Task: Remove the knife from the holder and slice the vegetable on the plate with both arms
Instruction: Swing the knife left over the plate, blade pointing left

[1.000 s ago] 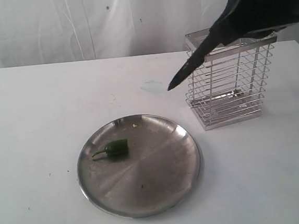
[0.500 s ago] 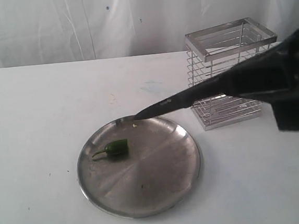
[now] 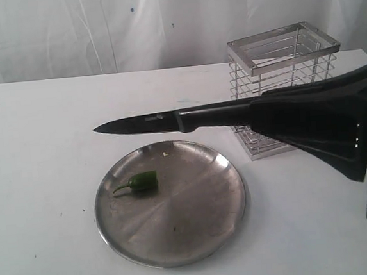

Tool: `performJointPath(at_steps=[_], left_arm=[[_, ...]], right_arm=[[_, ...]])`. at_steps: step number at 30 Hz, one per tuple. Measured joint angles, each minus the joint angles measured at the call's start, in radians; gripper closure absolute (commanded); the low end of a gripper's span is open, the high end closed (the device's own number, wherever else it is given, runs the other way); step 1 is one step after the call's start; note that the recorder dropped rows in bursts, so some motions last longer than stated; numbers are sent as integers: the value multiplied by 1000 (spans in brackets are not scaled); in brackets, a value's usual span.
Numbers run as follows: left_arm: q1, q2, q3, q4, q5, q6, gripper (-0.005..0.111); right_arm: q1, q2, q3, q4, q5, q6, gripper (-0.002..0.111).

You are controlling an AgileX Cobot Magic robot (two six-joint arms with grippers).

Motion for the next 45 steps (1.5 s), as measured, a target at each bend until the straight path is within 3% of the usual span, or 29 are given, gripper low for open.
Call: performJointPath(at_steps=[3,10,14,16,18,21,25,27,32,38,45], left_arm=[[0,-2,0,0,-134,-30,107],[0,-1,0,-2,-267,-37,107],[0,-1,0,5,-243,-60,107],[0,-1,0,46,-192,-148,107],[0,-1,0,169,-117,-295,107],[0,10,0,476,-13,-618,107],[0,105,2,855,-48,-936,107],[0,164,2,922,-66,-983,107],[0,382,-6,964,-79,-958,107],[0,640,-128,869,-92,-753,107],[0,975,-271,755,-215,-625,87]], right_arm=[[0,0,1,8,7,-4,108],[0,0,13,11,26,-34,108],[0,0,13,23,28,-43,108],[0,0,13,42,33,-61,108],[0,2,13,70,37,-91,108],[0,14,13,126,37,-144,108],[0,59,13,218,53,-238,108],[0,90,13,268,71,-294,108],[0,155,8,338,102,-394,108],[0,184,-28,369,110,-459,108],[0,184,-47,386,118,-474,108]])
